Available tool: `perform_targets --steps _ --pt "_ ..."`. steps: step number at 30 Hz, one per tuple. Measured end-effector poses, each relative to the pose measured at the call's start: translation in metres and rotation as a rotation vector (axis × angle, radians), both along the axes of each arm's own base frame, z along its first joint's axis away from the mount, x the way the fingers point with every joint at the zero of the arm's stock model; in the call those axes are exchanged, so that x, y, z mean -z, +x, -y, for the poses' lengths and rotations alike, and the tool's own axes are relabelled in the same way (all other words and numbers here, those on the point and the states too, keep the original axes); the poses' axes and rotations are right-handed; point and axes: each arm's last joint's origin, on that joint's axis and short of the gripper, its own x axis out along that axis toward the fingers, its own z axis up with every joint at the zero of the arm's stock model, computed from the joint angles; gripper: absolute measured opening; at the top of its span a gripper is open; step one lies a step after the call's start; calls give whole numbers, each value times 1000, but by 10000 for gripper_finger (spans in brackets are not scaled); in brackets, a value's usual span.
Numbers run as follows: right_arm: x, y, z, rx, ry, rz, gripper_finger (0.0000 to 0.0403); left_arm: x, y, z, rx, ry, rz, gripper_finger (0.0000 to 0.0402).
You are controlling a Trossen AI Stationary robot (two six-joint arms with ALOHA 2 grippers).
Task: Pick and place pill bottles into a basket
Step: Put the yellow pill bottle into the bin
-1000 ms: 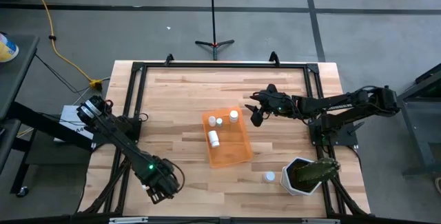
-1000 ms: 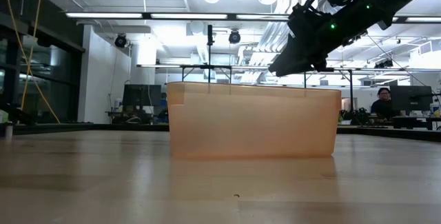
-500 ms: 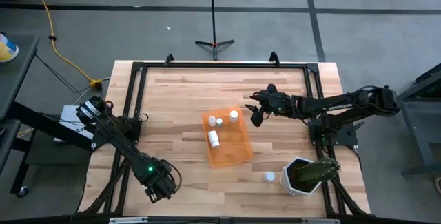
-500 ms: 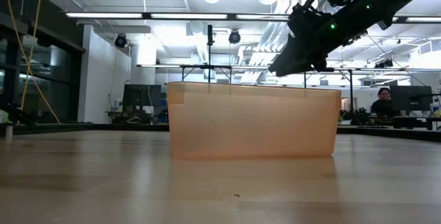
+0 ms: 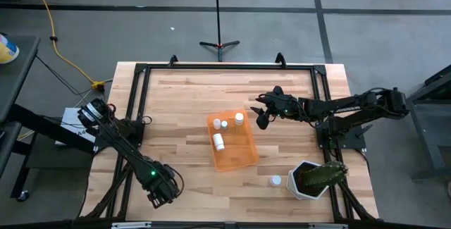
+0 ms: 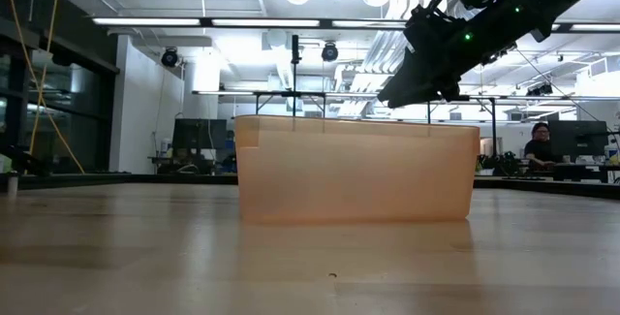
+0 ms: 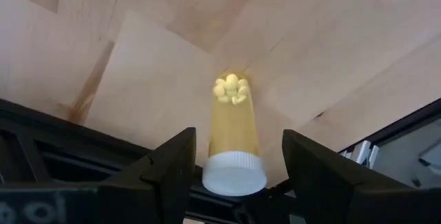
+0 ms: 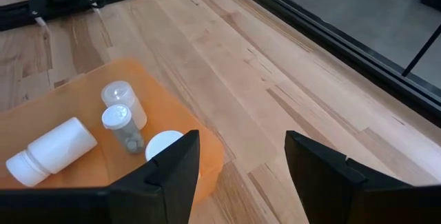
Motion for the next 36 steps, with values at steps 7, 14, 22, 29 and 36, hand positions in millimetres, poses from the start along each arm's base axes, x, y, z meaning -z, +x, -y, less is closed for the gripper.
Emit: perform_targets --steps 7,14,22,29,36 --pt "0 0 0 -3 2 -2 204 0 0 1 8 -18 -12 250" --pt "1 0 0 -3 3 -7 204 0 -1 1 12 -23 -15 250" --pt "1 0 0 -3 3 -7 204 0 -1 1 30 -28 -10 246" --pt "1 0 0 -3 3 -6 204 0 -1 0 34 -29 -9 209" --pt "1 0 0 4 15 0 204 0 0 0 64 -39 0 173"
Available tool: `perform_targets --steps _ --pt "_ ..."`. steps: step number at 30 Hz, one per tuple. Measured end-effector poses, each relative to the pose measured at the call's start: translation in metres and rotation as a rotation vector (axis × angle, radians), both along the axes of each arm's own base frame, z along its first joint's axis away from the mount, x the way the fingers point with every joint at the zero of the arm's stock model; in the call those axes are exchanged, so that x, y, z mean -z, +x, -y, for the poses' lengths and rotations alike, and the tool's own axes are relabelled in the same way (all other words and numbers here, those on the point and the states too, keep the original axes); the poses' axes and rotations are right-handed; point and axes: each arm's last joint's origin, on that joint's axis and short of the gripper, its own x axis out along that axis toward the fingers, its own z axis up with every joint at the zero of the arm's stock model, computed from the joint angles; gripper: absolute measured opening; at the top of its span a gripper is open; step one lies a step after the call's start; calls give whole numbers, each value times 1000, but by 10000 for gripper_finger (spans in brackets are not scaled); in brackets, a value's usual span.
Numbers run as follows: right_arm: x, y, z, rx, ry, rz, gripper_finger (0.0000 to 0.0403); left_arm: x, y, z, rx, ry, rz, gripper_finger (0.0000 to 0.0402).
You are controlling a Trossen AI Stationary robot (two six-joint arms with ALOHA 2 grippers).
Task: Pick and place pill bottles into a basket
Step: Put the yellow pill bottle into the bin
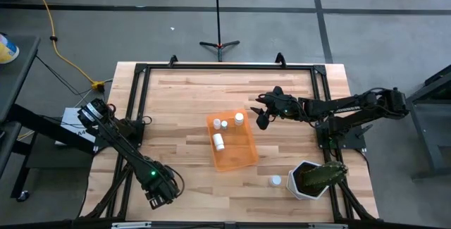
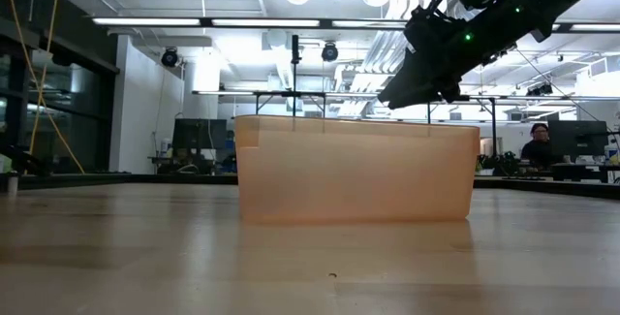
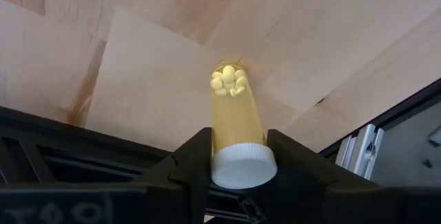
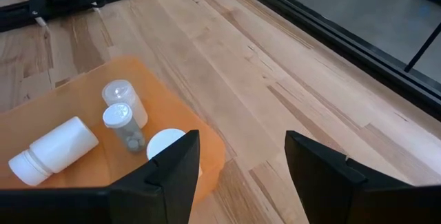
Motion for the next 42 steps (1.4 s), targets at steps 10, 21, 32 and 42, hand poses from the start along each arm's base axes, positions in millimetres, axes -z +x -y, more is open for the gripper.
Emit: perform_targets --steps 10,21,32,42 --pt "0 0 0 1 3 2 204 0 0 -1 88 -29 24 164" --pt "0 0 0 2 3 2 204 0 33 -38 175 -78 125 155" --pt "0 0 0 2 2 0 204 -5 63 -87 266 -130 208 160" --pt "2 -1 0 22 9 -15 204 -23 83 -109 386 -100 319 162"
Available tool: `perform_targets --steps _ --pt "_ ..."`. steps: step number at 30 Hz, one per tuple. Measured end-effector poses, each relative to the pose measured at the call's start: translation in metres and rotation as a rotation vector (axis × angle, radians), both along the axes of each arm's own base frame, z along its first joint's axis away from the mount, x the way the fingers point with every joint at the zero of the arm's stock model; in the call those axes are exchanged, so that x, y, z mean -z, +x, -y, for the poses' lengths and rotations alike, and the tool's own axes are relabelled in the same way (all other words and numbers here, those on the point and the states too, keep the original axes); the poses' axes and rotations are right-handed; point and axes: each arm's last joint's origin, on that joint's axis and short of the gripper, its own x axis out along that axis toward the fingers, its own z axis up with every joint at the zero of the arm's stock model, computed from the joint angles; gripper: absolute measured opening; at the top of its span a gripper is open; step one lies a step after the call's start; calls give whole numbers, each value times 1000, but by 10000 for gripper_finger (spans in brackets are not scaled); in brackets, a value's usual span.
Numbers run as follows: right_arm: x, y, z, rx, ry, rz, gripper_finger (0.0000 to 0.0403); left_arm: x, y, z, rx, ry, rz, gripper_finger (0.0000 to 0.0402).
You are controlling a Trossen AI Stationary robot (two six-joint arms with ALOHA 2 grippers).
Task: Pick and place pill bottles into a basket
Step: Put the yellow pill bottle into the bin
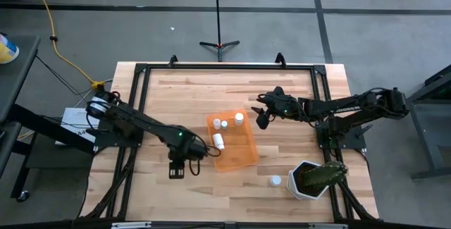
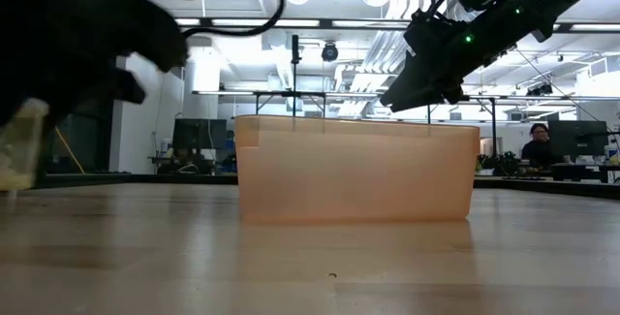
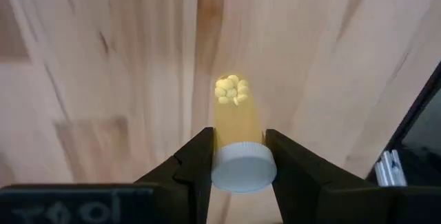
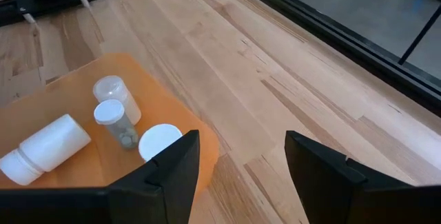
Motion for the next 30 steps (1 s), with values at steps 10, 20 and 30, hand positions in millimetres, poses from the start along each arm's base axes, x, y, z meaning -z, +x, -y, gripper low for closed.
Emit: perform_targets --steps 10,20,30 --pt "0 0 0 -9 -38 -18 204 -34 24 -28 45 112 140 154" --pt "0 -2 4 104 -129 -51 204 -64 39 -49 110 164 243 153" --pt "8 -11 7 275 -162 -149 204 -78 51 -69 165 229 360 168"
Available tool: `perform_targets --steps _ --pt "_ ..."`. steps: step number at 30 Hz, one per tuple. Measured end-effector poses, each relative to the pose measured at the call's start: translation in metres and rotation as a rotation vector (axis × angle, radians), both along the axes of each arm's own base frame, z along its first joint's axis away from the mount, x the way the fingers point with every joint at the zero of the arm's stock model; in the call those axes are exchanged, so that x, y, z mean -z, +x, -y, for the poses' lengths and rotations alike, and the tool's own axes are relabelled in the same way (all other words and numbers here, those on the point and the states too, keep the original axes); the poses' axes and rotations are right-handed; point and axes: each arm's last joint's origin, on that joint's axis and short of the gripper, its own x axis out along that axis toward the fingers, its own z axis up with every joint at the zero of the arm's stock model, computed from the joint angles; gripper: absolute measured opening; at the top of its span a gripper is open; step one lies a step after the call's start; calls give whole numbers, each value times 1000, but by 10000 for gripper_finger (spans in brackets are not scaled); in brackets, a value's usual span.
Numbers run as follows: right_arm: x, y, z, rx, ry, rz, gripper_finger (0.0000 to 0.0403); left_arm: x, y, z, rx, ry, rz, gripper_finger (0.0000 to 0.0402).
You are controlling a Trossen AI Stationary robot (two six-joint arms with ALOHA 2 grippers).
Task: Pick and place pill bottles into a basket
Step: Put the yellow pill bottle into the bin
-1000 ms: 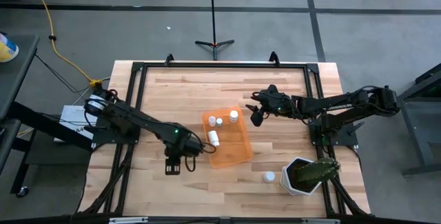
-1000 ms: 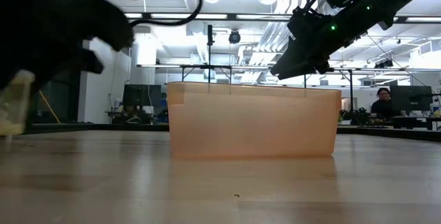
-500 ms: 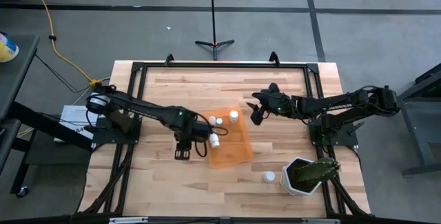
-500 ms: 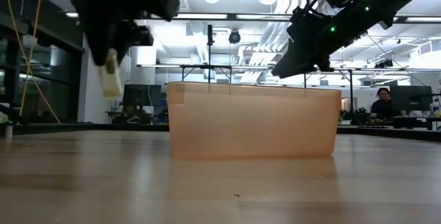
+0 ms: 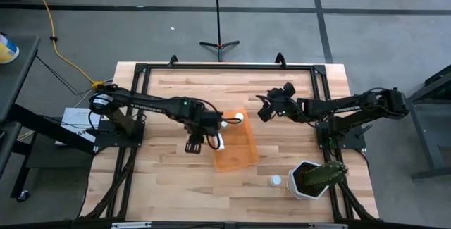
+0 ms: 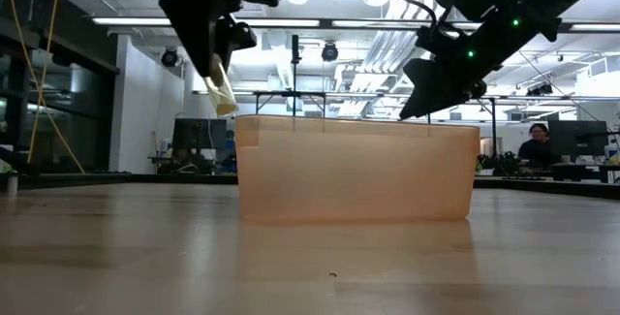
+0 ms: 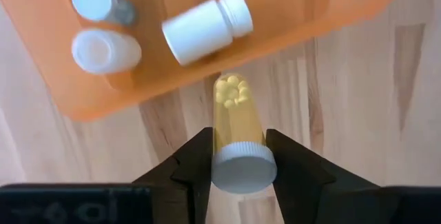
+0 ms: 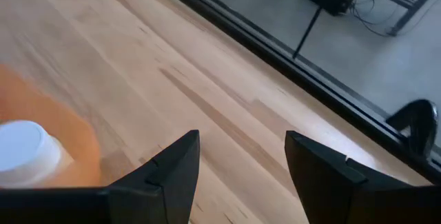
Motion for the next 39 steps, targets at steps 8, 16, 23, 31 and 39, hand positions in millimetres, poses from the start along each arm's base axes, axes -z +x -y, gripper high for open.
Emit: perform_targets --steps 8,16,23,31,39 --pt "2 -2 0 6 21 -15 204 -5 9 -16 49 24 91 149" --pt "2 -2 0 4 21 -16 204 -4 18 -25 116 57 157 167" --pt "3 -2 0 4 22 -18 204 14 31 -24 173 99 135 148" --pt "3 -2 -1 2 24 -22 204 17 56 -26 195 154 141 168" --pt "4 -2 -1 -1 28 -30 204 28 76 -26 230 159 106 149"
